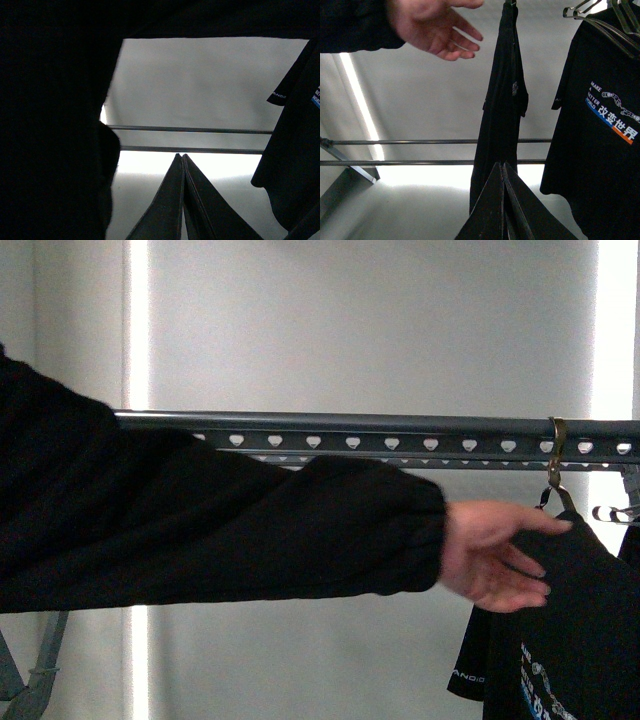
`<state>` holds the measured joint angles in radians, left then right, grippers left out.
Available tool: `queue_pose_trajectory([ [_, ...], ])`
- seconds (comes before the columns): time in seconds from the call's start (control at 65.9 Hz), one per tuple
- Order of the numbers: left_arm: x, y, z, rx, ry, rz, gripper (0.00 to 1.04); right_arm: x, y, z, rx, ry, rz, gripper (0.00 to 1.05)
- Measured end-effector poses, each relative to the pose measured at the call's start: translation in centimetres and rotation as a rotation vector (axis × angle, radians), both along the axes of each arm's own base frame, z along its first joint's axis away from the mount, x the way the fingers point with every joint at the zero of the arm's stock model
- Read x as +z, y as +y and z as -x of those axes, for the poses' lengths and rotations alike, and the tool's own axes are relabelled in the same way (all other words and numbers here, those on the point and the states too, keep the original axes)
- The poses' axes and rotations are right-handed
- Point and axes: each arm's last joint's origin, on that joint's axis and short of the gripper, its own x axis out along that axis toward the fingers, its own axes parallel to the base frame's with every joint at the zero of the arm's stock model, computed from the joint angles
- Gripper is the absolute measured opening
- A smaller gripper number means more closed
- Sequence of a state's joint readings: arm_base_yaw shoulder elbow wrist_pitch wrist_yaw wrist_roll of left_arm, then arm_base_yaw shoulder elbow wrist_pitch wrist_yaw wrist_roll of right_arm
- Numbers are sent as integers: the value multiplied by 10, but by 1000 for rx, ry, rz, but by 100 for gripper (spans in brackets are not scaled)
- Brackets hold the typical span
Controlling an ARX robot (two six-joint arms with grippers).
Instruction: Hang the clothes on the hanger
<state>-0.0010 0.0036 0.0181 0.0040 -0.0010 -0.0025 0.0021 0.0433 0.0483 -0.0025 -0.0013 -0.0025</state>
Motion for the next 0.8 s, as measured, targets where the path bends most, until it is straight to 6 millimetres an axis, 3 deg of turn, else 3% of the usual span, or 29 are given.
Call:
queue_pose_trajectory([
  [0.152,0,0,0,1,0,0,4,-11,0,0,0,5,0,2],
  [0.471,0,0,0,0,0,1,5,-11,0,0,0,3,0,2],
  [0.562,0,0,0,0,0,0,20,-11,0,0,0,3,1,10],
  [0.805,0,0,0,0,0,0,60,-11,0,0,0,3,1,51],
])
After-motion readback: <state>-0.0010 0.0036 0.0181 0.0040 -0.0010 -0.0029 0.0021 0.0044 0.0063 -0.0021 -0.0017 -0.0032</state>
